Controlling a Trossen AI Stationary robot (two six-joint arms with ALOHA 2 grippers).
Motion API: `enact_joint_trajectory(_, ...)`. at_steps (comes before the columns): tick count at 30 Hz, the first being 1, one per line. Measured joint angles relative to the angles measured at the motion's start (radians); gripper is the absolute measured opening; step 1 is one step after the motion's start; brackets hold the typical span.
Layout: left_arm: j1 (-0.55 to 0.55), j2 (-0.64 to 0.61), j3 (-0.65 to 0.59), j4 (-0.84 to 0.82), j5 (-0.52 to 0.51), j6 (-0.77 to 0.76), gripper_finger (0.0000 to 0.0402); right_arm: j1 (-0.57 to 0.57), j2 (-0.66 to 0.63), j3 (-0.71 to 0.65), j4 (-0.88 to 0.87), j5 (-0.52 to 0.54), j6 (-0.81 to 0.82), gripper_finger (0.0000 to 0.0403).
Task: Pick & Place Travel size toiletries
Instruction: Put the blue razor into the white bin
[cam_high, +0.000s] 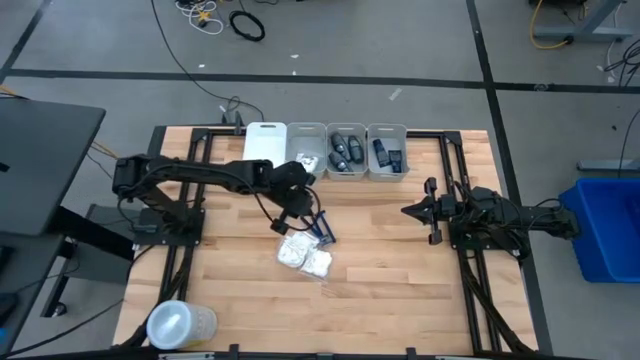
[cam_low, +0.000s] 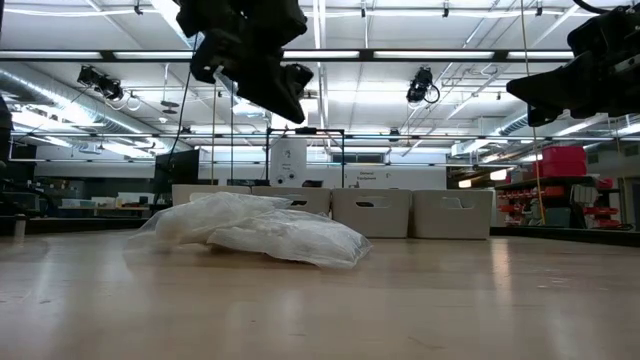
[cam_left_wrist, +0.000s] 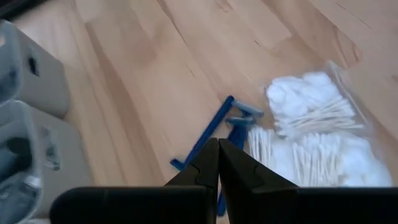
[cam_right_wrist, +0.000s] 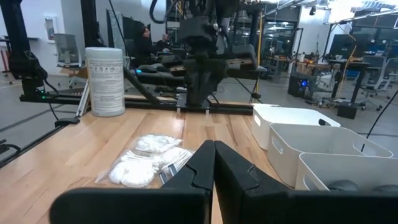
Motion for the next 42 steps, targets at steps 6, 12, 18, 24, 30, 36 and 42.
enact_joint_trajectory(6, 0.018, 0.026, -0.014, 0.009, 0.036, 0.008, 0.0046, 0.0, 0.0, 0.0, 0.0, 0.0, 0.0, 0.0014)
enact_joint_trajectory(12, 0.044, 0.026, -0.056, 0.053, 0.038, 0.037, 0.0127, 0.0, 0.001, 0.0, 0.001, 0.0, 0.0, 0.0014)
enact_joint_trajectory(18, 0.07, 0.026, -0.1, 0.084, 0.058, 0.051, 0.0206, 0.0, 0.002, 0.0, 0.0, 0.0, 0.0, 0.0013)
enact_joint_trajectory(24, 0.102, 0.026, -0.152, 0.17, 0.15, 0.054, 0.0245, 0.0, 0.002, 0.0, 0.0, 0.0, 0.0, 0.0013)
enact_joint_trajectory(30, 0.13, 0.025, -0.211, 0.25, 0.158, 0.109, 0.0249, 0.0, 0.002, 0.0, 0.0, -0.001, 0.0, 0.0014)
enact_joint_trajectory(36, 0.145, 0.04, -0.244, 0.278, 0.181, 0.139, 0.0249, 0.0, 0.002, 0.0, 0.0, -0.001, 0.0, 0.0014)
enact_joint_trajectory(42, 0.145, 0.115, -0.243, 0.302, 0.172, 0.15, 0.0249, 0.0, 0.002, 0.0, 0.0, -0.003, 0.0, 0.0014)
